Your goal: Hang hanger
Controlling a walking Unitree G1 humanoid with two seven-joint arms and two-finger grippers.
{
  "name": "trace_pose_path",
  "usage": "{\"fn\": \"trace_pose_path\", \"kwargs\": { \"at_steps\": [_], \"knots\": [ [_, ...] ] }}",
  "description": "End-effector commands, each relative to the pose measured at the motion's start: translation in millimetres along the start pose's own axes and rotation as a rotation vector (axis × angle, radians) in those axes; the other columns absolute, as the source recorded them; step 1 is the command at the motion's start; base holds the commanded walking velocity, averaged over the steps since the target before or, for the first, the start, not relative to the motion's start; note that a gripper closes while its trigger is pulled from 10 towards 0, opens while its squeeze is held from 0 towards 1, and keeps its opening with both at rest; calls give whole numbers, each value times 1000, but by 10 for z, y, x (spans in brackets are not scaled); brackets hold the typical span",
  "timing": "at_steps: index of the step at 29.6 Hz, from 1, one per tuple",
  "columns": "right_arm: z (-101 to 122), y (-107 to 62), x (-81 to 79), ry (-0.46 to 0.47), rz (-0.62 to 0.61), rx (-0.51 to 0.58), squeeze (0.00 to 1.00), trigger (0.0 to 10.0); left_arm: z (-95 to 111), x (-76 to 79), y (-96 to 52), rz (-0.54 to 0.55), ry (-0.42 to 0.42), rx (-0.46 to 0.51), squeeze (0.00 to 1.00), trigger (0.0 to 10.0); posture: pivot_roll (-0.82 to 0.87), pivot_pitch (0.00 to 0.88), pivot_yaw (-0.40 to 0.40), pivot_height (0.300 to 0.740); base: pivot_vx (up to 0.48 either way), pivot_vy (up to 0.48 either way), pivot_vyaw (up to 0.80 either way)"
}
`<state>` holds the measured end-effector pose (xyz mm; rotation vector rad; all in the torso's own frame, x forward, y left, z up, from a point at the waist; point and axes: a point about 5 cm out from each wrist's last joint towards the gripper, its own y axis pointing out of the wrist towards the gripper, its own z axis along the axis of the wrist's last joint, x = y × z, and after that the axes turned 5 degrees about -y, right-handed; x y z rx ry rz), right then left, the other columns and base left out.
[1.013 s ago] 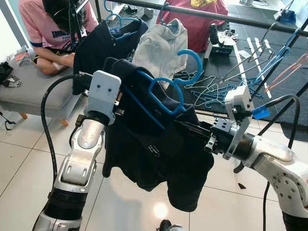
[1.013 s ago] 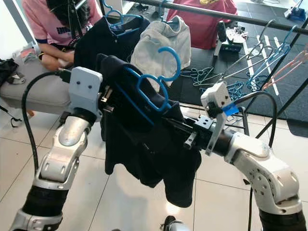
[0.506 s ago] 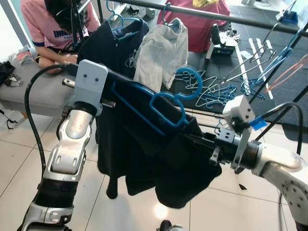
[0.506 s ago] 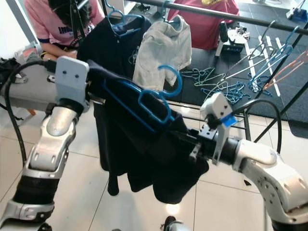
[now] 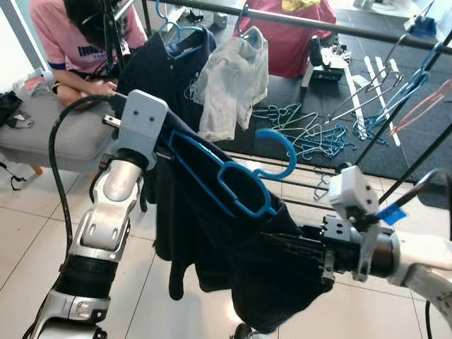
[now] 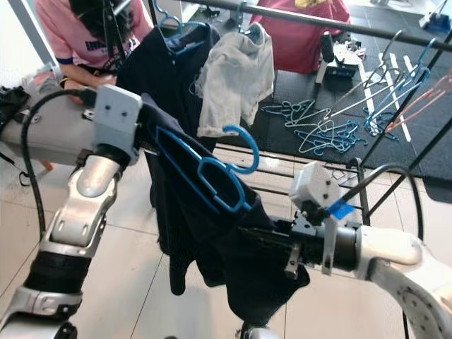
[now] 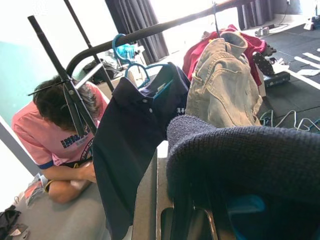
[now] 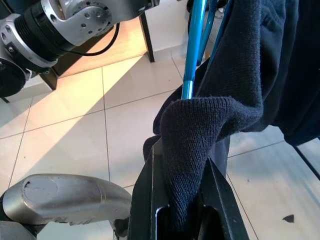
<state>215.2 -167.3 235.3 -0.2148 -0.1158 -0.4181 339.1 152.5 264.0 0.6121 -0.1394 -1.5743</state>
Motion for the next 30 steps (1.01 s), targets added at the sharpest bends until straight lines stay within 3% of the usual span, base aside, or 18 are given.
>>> {"fn": "trace_pose_path", "kwargs": {
  "at_steps": [1, 2, 5, 12, 16, 17, 18, 19, 20, 21, 22, 23, 24, 25, 27, 29, 30],
  "knots": [
    [79, -49, -78, -26, 54, 13, 0, 0, -30, -155, 31, 53, 43, -10, 0, 2706, -100, 189, -18, 740, 0, 0, 0],
    [108, -117, -34, -41, 22, 16, 0, 0, -72, -202, 39, 57, 60, -27, 0, 3176, -100, 189, -18, 740, 0, 0, 0],
    [129, -175, -5, -53, -4, 15, 0, 0, -116, -264, 44, 65, 78, -43, 0, 3294, -96, 195, -16, 740, 0, 0, 0],
    [170, -415, 20, -61, -67, -28, 0, 0, -321, -684, 36, 152, 156, -142, 0, 4275, -101, 206, -16, 740, 0, 0, 0],
    [165, -431, 47, -61, -97, -31, 0, 0, -367, -675, 20, 130, 90, -165, 0, 4784, -103, 208, -15, 740, 0, 0, 0],
    [155, -424, 61, -62, -111, -36, 0, 0, -377, -601, 9, 85, 16, -165, 0, 7020, -100, 209, -14, 740, 0, 0, 0],
    [142, -414, 93, -64, -137, -39, 0, 0, -367, -448, -11, -12, -106, -146, 0, 8118, -98, 209, -16, 740, 0, 0, 0],
    [142, -414, 93, -64, -137, -39, 0, 0, -367, -448, -11, -12, -106, -146, 0, 8118, -98, 209, -16, 740, 0, 0, 0],
    [134, -402, 119, -68, -156, -41, 0, 0, -338, -303, -39, -108, -229, -123, 0, 9333, -98, 210, -16, 740, 0, 0, 0],
    [134, -402, 119, -68, -156, -41, 0, 0, -338, -303, -39, -108, -229, -123, 0, 9333, -98, 210, -16, 740, 0, 0, 0],
    [128, -389, 146, -73, -175, -41, 0, 0, -312, -147, -91, -216, -351, -114, 0, 9961, -94, 211, -18, 740, 0, 0, 0],
    [133, -358, 234, -82, -233, -29, 0, 0, -293, 152, -288, -451, -527, -124, 0, 10000, -93, 211, -19, 740, 0, 0, 0],
    [133, -358, 234, -82, -233, -29, 0, 0, -293, 152, -288, -451, -527, -124, 0, 10000, -93, 211, -19, 740, 0, 0, 0],
    [133, -348, 284, -80, -266, -25, 0, 0, -298, 244, -378, -531, -558, -135, 0, 10000, -93, 210, -19, 740, 0, 0, 0],
    [133, -348, 284, -80, -266, -25, 0, 0, -298, 244, -378, -531, -558, -135, 0, 10000, -93, 210, -19, 740, 0, 0, 0],
    [134, -342, 392, -83, -340, -19, 0, 0, -345, 362, -539, -654, -582, -175, 0, 10000, -90, 210, -21, 740, 0, 0, 0],
    [134, -342, 392, -83, -340, -19, 0, 0, -345, 362, -539, -654, -582, -175, 0, 10000, -90, 210, -21, 740, 0, 0, 0]
  ]
}}
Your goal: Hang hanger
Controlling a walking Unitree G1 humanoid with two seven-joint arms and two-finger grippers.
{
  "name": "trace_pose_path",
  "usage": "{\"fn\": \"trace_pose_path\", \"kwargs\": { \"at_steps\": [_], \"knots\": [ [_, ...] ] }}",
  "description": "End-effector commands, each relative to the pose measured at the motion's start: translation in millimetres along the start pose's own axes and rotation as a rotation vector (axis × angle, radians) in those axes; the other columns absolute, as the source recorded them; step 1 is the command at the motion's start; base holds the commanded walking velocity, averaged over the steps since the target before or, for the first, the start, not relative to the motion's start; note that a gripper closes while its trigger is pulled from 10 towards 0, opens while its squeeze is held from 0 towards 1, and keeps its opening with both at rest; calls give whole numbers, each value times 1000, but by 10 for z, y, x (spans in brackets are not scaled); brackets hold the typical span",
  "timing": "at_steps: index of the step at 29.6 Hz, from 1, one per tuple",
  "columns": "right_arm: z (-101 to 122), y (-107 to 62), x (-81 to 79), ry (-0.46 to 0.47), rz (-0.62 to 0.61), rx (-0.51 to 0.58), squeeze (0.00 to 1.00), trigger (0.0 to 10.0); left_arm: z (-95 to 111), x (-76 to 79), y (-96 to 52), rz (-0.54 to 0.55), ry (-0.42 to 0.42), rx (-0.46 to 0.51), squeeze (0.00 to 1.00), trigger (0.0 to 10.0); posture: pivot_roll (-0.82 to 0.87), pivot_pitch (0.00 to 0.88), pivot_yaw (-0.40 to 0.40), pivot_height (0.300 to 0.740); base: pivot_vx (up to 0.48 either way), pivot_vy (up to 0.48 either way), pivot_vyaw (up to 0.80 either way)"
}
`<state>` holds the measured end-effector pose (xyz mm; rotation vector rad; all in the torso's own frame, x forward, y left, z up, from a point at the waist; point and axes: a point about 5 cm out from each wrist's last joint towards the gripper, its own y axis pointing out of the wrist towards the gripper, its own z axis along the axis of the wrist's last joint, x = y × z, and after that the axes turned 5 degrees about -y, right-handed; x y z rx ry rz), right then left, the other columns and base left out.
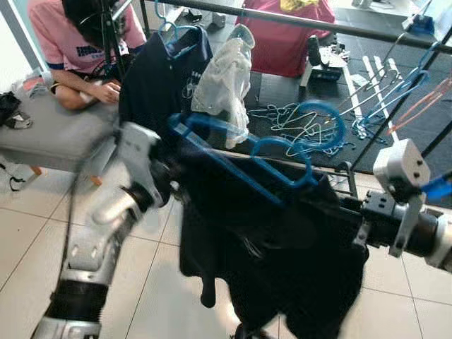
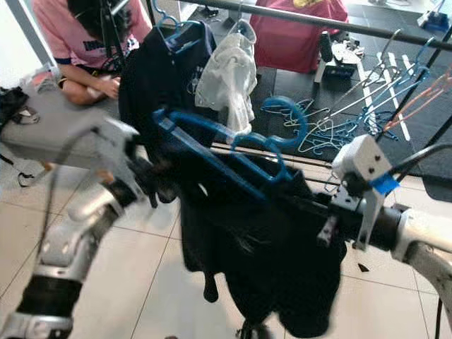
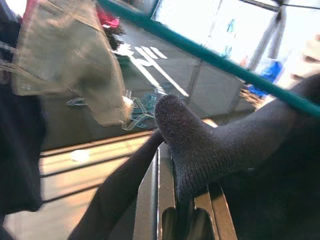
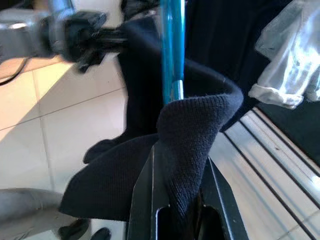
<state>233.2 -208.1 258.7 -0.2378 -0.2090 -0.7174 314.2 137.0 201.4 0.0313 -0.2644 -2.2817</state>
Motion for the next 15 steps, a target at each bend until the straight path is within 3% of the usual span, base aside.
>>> {"fn": "trace_pose_path", "kwargs": {
  "at_steps": [1, 3, 7, 8, 9, 10, 11, 15],
  "knots": [
    [11, 0, 36, -16, -35, 8, 0, 0, -11, 66, -27, -60, -1, -16, 0, 10000, -90, 210, -21, 740, 0, 0, 0],
    [26, 23, 90, -16, -73, 26, 0, 0, -138, 147, -93, -137, -2, -88, 0, 10000, -87, 212, -22, 740, 0, 0, 0],
    [36, 42, 85, -15, -68, 36, 0, 0, -218, 223, -129, -196, 9, -136, 0, 10000, -86, 211, -24, 740, 0, 0, 0],
    [32, 64, 48, -13, -39, 36, 0, 0, -260, 347, -160, -293, -2, -174, 1000, 10000, -87, 211, -25, 740, 0, 0, 0],
    [15, 77, 7, -13, -3, 24, 0, 0, -272, 452, -183, -381, 4, -203, 1000, 10000, -87, 211, -25, 740, 0, 0, 0],
    [15, 77, 7, -13, -3, 24, 0, 0, -272, 452, -183, -381, 4, -203, 1000, 10000, -87, 211, -25, 740, 0, 0, 0],
    [-20, 80, -33, -16, 34, -2, 0, 0, -234, 536, -227, -491, 25, -241, 1000, 10000, -87, 211, -25, 740, 0, 0, 0],
    [-57, 67, -14, -21, 30, -30, 0, 0, -147, 490, -288, -553, 73, -283, 1000, 10000, -96, 210, -29, 740, 0, 0, 0]
  ]
}}
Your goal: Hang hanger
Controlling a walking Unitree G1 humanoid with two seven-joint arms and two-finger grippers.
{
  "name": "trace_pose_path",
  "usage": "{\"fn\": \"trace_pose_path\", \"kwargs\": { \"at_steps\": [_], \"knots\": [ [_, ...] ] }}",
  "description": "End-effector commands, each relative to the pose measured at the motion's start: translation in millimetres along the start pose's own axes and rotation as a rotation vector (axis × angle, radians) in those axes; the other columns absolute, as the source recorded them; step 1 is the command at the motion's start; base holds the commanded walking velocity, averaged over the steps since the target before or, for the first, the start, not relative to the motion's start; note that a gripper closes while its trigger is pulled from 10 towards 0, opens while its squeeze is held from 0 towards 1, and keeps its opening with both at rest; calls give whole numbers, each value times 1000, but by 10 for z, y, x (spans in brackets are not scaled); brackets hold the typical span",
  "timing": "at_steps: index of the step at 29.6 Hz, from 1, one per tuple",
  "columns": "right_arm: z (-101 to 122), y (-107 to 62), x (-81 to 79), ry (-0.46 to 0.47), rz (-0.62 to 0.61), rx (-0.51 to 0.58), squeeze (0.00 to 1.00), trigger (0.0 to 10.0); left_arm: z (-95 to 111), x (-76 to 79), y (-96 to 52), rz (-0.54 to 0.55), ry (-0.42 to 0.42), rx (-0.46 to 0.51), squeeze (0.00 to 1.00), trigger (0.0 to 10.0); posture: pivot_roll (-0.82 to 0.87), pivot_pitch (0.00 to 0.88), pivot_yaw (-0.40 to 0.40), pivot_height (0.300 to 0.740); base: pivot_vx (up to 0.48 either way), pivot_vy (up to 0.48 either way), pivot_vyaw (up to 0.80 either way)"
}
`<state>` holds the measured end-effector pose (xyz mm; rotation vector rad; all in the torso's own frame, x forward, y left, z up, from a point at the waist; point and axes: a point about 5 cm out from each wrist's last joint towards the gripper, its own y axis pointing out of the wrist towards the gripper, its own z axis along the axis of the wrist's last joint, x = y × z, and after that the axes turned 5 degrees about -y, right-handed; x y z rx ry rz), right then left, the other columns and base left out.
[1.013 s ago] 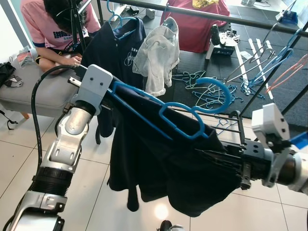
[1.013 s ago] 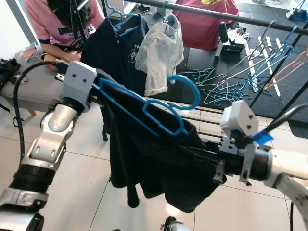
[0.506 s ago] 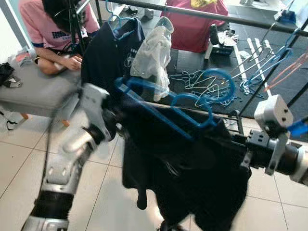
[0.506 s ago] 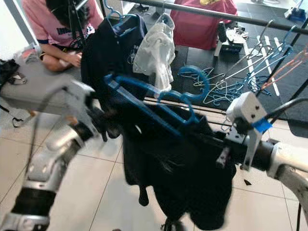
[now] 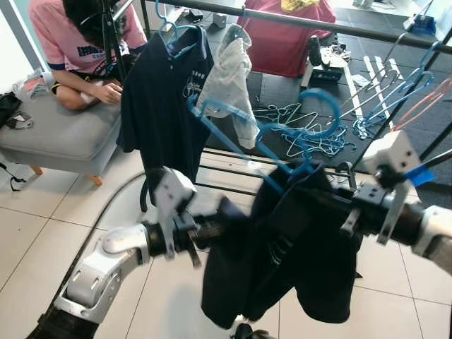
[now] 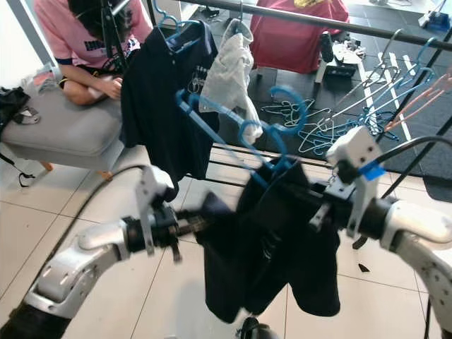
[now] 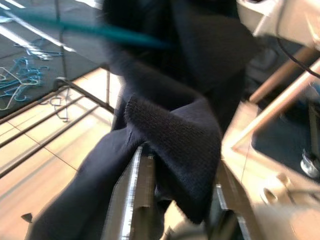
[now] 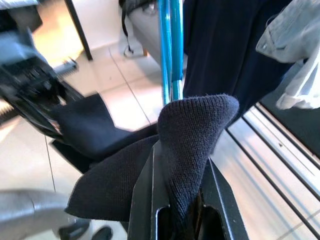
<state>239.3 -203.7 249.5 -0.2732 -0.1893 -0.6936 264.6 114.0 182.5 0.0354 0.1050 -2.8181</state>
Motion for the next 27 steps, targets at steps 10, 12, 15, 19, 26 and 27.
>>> {"fn": "trace_pose_path", "kwargs": {
  "at_steps": [10, 12, 15, 19, 26, 27],
  "knots": [
    [-232, -77, 37, -65, 26, -173, 0, 0, 571, -128, -477, -112, 132, -26, 1000, 10000, -94, 209, -26, 740, 0, 0, 0],
    [-233, -49, 29, -63, 38, -166, 0, 0, 623, -104, -481, -140, 153, -38, 1000, 10000, -94, 209, -26, 740, 0, 0, 0],
    [-222, -19, -3, -57, 70, -152, 0, 0, 673, -157, -413, -87, 211, -14, 1000, 10000, -91, 202, -27, 740, 0, 0, 0],
    [-209, 3, -61, -55, 124, -144, 0, 0, 720, -215, -317, -28, 265, 22, 1000, 10000, -91, 202, -27, 740, 0, 0, 0],
    [-165, 76, -178, -69, 245, -121, 0, 0, 722, -150, -97, -75, 282, 75, 729, 10000, -88, 183, -28, 740, 0, 0, 0],
    [-156, 109, -202, -84, 279, -117, 0, 0, 707, -126, -20, -98, 296, 65, 0, 10000, -83, 168, -19, 740, 0, 0, 0]
  ]
}}
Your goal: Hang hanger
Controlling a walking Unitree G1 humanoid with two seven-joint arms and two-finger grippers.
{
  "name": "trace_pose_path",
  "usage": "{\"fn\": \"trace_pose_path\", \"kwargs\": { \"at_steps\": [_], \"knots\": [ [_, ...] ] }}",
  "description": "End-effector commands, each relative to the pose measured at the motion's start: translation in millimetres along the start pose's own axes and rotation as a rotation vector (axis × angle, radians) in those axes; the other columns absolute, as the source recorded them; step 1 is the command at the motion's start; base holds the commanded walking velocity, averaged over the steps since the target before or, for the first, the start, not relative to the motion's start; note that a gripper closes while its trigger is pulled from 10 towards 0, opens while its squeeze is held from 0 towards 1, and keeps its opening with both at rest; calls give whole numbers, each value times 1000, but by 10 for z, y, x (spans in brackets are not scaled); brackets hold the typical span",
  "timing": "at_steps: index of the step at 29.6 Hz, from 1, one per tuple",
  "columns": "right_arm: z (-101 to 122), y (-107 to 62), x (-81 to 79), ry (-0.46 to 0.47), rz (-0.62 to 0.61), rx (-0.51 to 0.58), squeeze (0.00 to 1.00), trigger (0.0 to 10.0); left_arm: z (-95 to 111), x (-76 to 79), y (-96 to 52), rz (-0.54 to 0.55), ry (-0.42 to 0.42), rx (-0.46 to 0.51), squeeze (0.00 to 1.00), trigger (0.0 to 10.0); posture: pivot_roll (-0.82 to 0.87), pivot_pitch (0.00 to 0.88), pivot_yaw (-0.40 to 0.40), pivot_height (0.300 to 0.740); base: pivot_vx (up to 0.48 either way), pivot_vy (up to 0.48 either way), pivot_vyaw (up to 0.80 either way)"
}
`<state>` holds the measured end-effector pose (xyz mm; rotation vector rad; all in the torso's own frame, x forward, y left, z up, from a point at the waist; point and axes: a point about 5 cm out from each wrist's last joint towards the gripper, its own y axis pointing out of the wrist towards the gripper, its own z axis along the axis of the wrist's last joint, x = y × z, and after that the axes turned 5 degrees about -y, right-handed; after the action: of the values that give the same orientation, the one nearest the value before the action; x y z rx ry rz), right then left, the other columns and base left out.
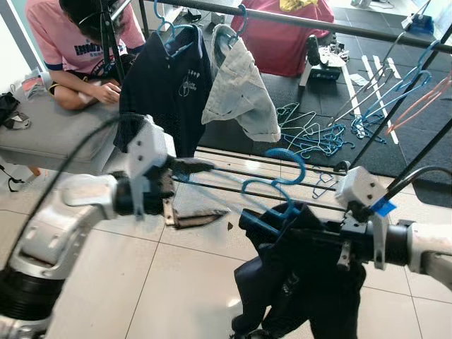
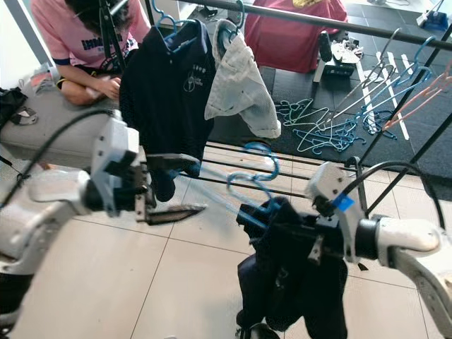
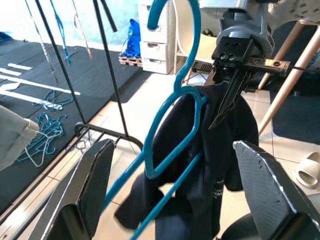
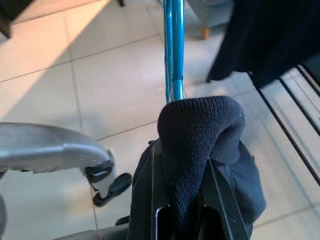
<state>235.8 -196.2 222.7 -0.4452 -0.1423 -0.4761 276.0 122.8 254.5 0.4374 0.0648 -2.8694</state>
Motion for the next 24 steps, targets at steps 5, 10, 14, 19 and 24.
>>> {"fn": "trace_pose_path", "kwargs": {
  "at_steps": [5, 10, 14, 19, 24],
  "knots": [
    [143, 130, -25, -96, 79, 40, 0, 0, -5, 24, 228, -64, 92, -33, 0, 10000, -86, 167, -7, 740, 0, 0, 0],
    [173, 171, -18, -114, 91, 47, 0, 0, 1, 50, 309, -83, 68, -25, 0, 10000, -85, 169, -1, 740, 0, 0, 0],
    [195, 209, -20, -121, 104, 56, 0, 0, -16, 52, 368, -78, 32, -16, 0, 1804, -85, 171, -1, 740, 0, 0, 0],
    [191, 217, -20, -127, 113, 51, 0, 0, -41, 60, 341, -108, 7, -28, 0, 0, -85, 172, -1, 740, 0, 0, 0],
    [183, 217, -26, -129, 116, 50, 0, 0, -23, 108, 317, -160, -41, 20, 0, 0, -84, 175, 1, 740, 0, 0, 0]
  ]
}}
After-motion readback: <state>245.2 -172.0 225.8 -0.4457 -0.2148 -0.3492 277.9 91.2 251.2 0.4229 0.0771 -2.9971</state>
